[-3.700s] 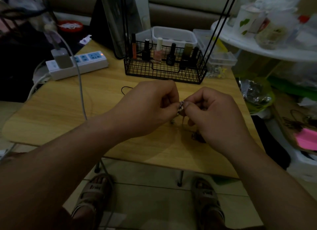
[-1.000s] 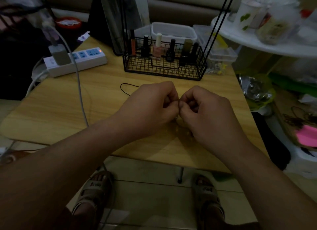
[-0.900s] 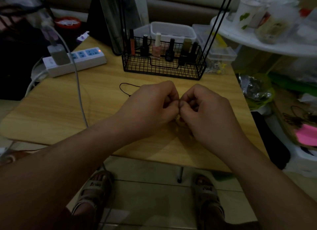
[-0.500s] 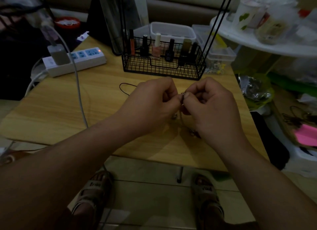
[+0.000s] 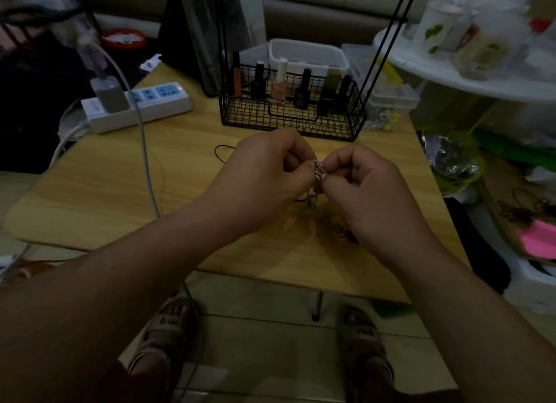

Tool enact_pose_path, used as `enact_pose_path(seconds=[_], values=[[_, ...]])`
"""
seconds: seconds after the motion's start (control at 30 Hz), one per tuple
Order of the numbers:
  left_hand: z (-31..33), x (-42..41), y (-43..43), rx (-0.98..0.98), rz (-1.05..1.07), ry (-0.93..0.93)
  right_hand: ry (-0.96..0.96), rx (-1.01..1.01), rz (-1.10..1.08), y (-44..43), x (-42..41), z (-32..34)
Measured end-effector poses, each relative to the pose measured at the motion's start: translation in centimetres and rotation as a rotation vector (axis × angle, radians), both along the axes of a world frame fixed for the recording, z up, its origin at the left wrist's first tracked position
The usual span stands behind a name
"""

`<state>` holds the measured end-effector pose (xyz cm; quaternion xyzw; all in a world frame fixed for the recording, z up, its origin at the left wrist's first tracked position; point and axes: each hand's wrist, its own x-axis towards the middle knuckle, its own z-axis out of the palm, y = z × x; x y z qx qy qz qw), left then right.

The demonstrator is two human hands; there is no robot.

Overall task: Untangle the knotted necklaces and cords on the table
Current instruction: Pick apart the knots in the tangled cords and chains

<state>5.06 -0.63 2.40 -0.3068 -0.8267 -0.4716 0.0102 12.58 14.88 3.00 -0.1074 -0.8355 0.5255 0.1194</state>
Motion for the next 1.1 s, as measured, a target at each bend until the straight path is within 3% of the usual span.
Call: enact_pose_path(seconds=[0.2,0.7,1.1], values=[[-0.1,0.2,0.0,-0.048,0.001,0.059,-0.042,-0.113,0.015,-0.3,0.2,0.5],[-0.4,0.6,0.0,-0.11,-0.017,0.146,-0.024,0.178,0.056,0.5,0.6,-0.2],[-0.1,1.1,-0.3,-0.192,-0.022,0.075,-0.033,0.228,0.121,0.6,1.1,-0.8]])
